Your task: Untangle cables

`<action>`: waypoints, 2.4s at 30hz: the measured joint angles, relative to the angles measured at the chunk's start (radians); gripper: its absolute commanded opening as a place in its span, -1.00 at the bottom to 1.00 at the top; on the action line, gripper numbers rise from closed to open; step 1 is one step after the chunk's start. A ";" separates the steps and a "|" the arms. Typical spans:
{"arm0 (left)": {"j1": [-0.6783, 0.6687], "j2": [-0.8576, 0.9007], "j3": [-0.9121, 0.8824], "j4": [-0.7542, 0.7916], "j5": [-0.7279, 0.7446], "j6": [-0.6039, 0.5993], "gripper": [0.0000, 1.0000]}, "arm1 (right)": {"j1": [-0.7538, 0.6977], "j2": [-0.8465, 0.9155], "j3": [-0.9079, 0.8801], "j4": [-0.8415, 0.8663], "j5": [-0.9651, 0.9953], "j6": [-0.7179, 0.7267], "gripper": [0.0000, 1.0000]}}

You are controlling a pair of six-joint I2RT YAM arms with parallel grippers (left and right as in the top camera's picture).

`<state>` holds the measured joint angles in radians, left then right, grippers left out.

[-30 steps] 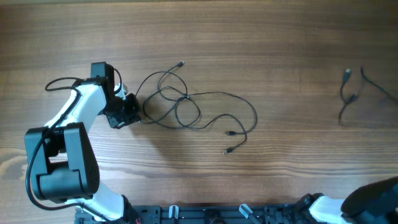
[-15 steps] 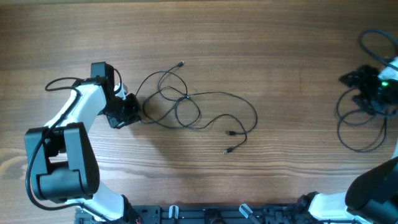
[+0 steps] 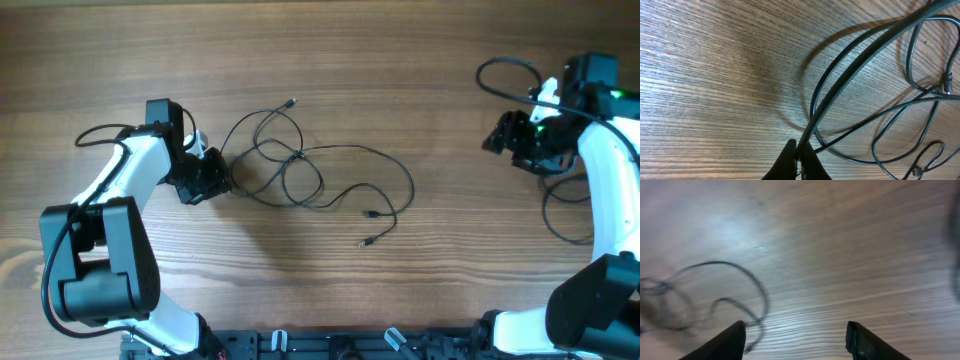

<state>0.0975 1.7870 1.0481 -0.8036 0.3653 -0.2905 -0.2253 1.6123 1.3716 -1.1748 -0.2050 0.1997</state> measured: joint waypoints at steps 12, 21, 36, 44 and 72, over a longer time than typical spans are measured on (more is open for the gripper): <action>-0.012 0.000 0.000 0.000 0.003 0.000 -0.92 | -0.195 0.000 0.000 0.107 0.217 0.084 0.15; -0.012 0.000 0.000 -0.002 0.003 0.000 -0.92 | -0.370 0.110 0.002 0.132 0.227 0.133 -0.09; -0.012 0.000 0.000 -0.009 0.003 0.000 -0.92 | -0.679 0.295 -0.047 0.078 0.171 0.210 -0.17; -0.012 0.000 0.000 -0.009 0.003 0.000 -0.92 | -0.790 0.295 -0.055 0.053 0.118 0.253 0.14; -0.017 0.000 0.000 0.091 0.159 0.000 -0.87 | -0.354 0.261 -0.055 0.066 -0.272 -0.070 0.38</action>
<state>0.0807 1.7870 1.0477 -0.7128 0.5243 -0.2909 -0.5797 1.8729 1.3167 -1.1091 -0.4770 0.1299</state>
